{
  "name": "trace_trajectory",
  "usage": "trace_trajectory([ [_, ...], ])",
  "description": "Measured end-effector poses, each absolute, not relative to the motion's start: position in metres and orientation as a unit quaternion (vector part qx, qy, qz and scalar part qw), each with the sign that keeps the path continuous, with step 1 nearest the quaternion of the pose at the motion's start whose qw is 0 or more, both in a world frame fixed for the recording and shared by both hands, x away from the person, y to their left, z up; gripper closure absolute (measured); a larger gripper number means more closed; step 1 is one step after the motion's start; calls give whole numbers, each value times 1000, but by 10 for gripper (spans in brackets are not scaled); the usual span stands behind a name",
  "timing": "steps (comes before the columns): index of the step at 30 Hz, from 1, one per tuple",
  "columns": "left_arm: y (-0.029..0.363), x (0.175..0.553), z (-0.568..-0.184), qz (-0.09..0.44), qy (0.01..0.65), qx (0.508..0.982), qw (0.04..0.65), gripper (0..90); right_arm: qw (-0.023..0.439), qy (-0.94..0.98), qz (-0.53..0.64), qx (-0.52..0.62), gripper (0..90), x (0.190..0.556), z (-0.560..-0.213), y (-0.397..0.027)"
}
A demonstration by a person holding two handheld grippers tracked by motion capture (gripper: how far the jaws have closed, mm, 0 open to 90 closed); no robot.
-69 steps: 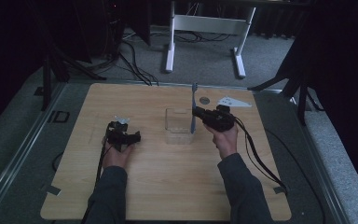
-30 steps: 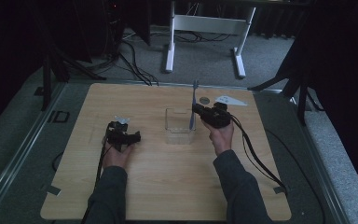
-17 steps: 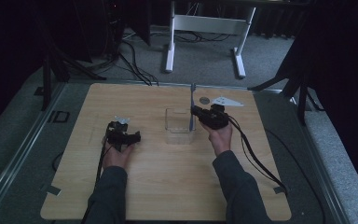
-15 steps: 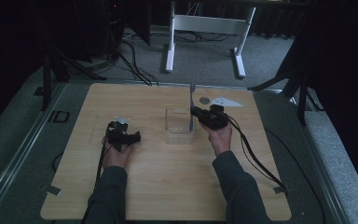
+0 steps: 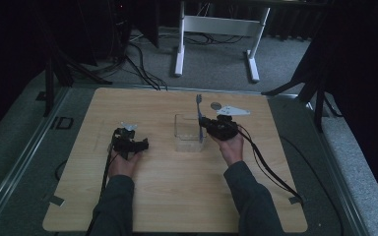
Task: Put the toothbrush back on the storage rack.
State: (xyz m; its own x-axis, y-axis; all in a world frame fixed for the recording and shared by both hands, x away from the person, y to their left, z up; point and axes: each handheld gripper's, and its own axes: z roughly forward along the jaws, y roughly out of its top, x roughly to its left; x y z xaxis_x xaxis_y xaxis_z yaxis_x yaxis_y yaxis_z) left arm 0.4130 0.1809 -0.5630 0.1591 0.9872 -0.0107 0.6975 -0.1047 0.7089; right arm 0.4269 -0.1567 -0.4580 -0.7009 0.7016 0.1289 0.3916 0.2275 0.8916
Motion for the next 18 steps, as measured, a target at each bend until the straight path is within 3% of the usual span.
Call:
trace_trajectory([
  [3,181,413,-563,245,600,701,296,150,154,778,501,347,804,425,-459,-155],
  [6,181,413,-563,246,600,701,296,150,146,783,502,337,655,424,-460,-155],
  [9,181,413,-563,245,600,701,296,150,138,781,511,331,584,423,-459,-155],
  [18,181,413,-563,245,600,702,296,150,134,772,521,338,521,422,-453,-165],
])
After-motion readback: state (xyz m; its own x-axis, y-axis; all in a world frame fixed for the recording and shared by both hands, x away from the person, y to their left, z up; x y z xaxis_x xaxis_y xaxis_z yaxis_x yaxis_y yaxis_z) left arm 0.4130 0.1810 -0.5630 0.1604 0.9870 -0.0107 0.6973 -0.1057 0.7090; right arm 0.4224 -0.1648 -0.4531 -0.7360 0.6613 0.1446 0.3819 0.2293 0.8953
